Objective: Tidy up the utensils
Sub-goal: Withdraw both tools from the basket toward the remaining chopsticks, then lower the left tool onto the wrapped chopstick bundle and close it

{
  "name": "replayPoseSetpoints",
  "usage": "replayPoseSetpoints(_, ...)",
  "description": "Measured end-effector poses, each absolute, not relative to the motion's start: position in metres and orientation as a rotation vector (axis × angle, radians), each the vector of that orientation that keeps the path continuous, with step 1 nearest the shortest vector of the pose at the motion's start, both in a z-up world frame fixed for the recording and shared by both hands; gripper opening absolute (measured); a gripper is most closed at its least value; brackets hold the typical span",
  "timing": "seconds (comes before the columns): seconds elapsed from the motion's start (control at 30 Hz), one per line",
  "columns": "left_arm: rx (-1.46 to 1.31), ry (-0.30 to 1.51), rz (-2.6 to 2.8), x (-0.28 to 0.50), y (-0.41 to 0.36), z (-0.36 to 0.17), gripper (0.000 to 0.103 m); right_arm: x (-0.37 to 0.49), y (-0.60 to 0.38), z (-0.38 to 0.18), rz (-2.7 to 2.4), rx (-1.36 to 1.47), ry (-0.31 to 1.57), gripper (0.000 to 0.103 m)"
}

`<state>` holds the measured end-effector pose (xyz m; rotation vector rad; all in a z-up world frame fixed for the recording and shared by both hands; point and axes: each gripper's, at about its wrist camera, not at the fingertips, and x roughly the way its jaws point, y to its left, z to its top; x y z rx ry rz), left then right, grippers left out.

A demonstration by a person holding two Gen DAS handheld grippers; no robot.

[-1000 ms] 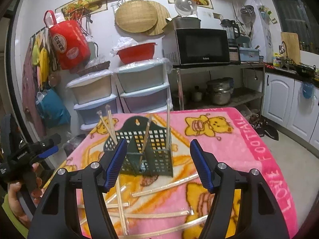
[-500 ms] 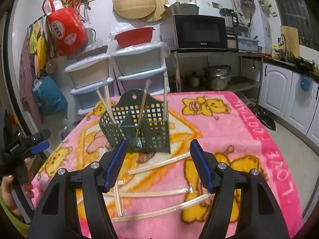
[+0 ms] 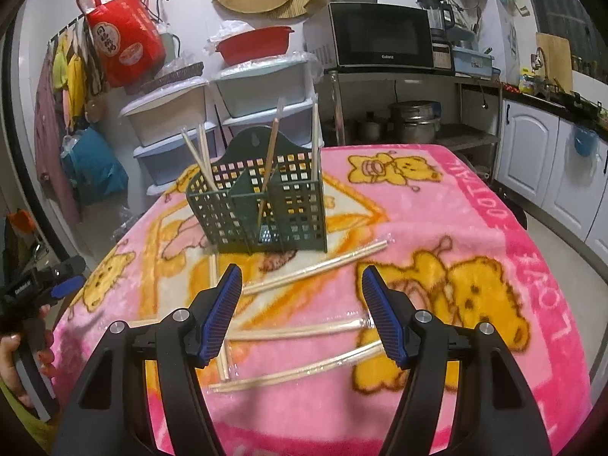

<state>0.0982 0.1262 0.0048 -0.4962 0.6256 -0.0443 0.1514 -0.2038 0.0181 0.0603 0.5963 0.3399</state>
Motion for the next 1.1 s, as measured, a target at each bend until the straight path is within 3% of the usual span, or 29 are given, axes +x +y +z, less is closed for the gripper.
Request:
replayPoseSetpoints(0.57,-0.585,0.753,-0.065,0.077,0.136,-0.043,0.092,0.155,-0.211,-0.004,0.316,0.066,0.659,0.063)
replayPoseSetpoints(0.8,-0.645,0.771,-0.106,0.084,0.131,-0.053,0.069,0.163,-0.212,-0.021,0.322,0.076,0.714,0.063)
replayPoseSetpoints(1.1,-0.683,0.759,-0.081,0.092,0.13,-0.06,0.047,0.191,-0.224,-0.042,0.311,0.145,0.794,0.059)
